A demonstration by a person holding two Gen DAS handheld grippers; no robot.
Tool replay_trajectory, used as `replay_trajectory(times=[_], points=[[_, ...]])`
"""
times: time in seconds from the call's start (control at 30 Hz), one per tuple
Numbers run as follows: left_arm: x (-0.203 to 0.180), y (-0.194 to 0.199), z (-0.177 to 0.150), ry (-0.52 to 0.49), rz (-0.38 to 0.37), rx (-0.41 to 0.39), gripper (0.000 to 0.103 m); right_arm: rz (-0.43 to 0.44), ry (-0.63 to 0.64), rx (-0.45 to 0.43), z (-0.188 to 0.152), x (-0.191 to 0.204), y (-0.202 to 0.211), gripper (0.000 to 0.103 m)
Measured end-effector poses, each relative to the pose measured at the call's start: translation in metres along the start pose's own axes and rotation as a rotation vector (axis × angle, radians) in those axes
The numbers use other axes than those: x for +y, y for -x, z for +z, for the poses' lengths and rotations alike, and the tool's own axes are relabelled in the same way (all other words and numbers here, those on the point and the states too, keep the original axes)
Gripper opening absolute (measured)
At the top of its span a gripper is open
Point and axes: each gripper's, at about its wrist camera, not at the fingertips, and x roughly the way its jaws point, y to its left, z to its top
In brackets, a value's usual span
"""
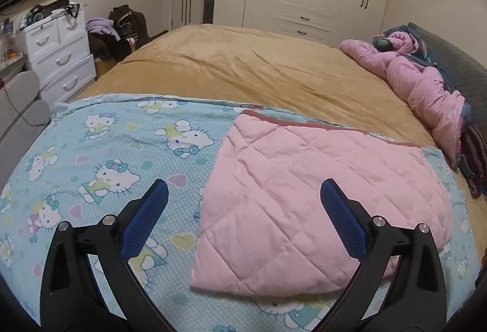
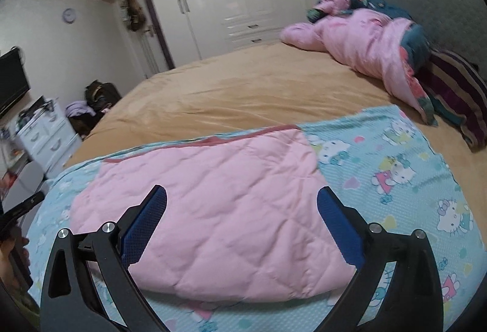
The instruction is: Fold large clothes
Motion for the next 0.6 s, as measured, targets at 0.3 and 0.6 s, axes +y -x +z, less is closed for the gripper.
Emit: replay_trajectory(times=[0.3, 0.6], points=[[-0.051, 0.0, -0.03, -0.063, -0.114, 0.036, 0.094, 0.065, 0.14, 0.081, -0.035, 0.06, -0.027, 0.071], [-0.116, -0.064, -0.082, -0.19, -0.215, 0.204, 0.086, 0.053, 0.177, 0.279, -0.083, 0.09, -0.097, 0.059]])
